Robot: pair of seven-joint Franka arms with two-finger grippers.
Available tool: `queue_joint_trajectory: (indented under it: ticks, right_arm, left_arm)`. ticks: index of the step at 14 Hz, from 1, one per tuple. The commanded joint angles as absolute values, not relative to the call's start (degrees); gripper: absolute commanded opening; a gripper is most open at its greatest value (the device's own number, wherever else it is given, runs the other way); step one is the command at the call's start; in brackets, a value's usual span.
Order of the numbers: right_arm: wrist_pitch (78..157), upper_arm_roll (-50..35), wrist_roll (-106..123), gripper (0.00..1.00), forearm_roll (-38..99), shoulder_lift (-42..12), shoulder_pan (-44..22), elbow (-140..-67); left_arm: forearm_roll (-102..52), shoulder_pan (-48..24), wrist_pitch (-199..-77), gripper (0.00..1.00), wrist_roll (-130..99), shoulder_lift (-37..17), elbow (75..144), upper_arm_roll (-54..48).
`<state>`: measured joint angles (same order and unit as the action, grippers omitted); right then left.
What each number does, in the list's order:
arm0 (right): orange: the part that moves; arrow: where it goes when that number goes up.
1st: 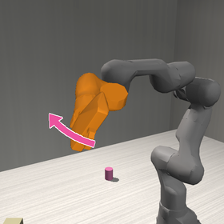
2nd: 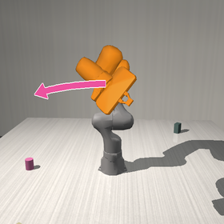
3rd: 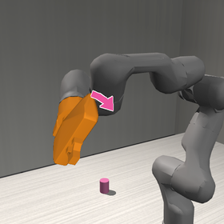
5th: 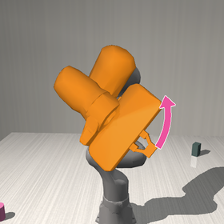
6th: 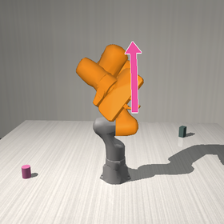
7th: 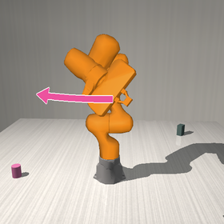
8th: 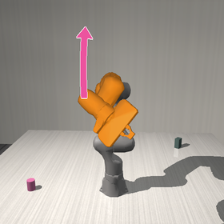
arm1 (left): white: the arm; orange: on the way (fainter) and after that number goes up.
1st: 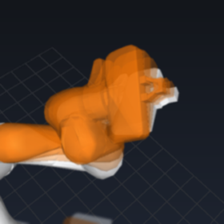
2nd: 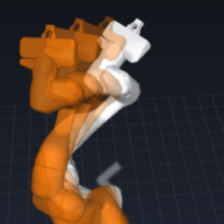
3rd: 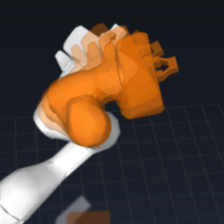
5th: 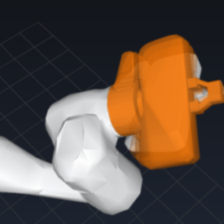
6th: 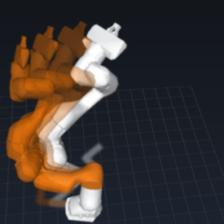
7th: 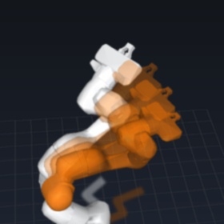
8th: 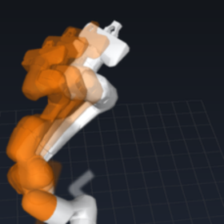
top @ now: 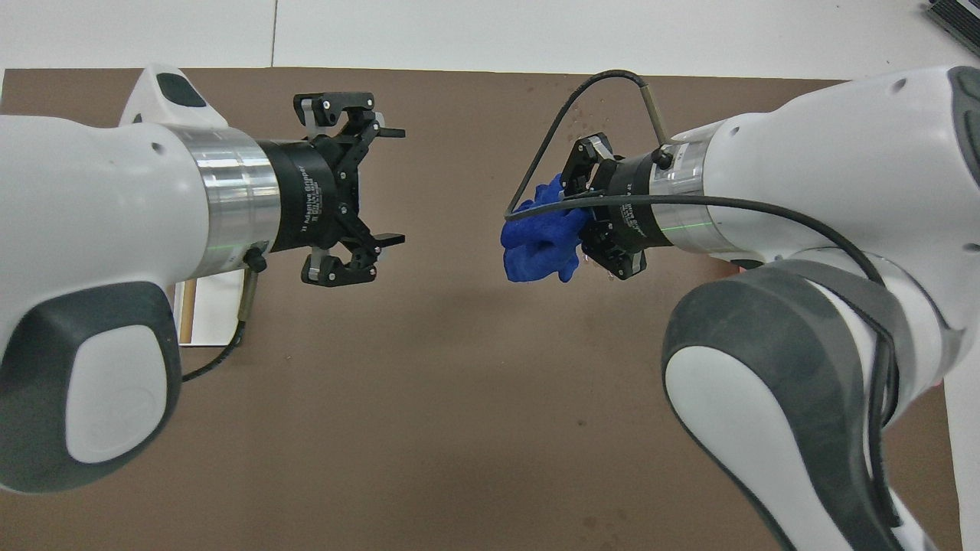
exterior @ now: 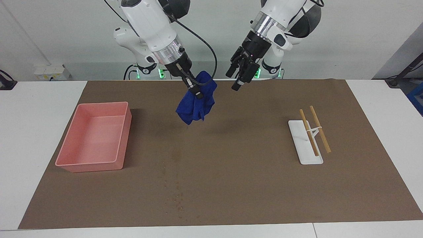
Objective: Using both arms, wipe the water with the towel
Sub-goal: 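Carry the towel with the right gripper while the left gripper withdraws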
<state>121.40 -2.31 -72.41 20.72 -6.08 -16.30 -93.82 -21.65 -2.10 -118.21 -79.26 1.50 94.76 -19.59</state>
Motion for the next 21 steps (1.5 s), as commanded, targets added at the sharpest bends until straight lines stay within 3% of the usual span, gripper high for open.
queue_joint_trajectory:
  ticks: [1,5,7,10,13,17,21]
  right_arm:
    - [128.56,-2.81,-64.97,0.0,20.13,-7.63,-14.86,-96.24]
    - [145.77,-2.81,-59.26,0.0,20.3,-18.16,-14.85,-93.35]
    - [150.19,-2.9,-51.46,0.0,20.65,-23.62,-14.77,-88.97]
    - [156.25,-2.9,-43.87,0.0,21.0,-28.91,-14.5,-85.35]
    - [159.17,-2.9,-39.39,0.0,21.18,-28.48,-14.59,-90.59]
    - [164.43,-2.9,-37.18,0.0,21.18,-29.27,-14.06,-96.14]
    - [164.09,-2.9,-37.26,0.0,21.18,-28.83,-14.5,-101.32]
  left_arm:
    - [-16.99,1.83,-112.26,1.0,-62.56,3.6,96.33,-19.86]
    - [-9.6,8.86,-103.47,1.0,-33.4,4.48,96.42,-19.69]
    - [-8.18,12.63,-99.43,1.0,-18.0,4.57,96.15,-19.6]
    - [-1.86,10.92,-94.84,1.0,-7.93,4.48,95.01,-17.25]
    - [-1.23,-0.95,-92.12,1.0,-2.21,3.96,93.17,-3.63]
    - [-1.41,-0.7,-91.5,1.0,-0.88,3.43,92.55,-3.6]
    - [-2.02,-0.88,-89.4,1.0,-0.35,4.39,93.43,-3.52]
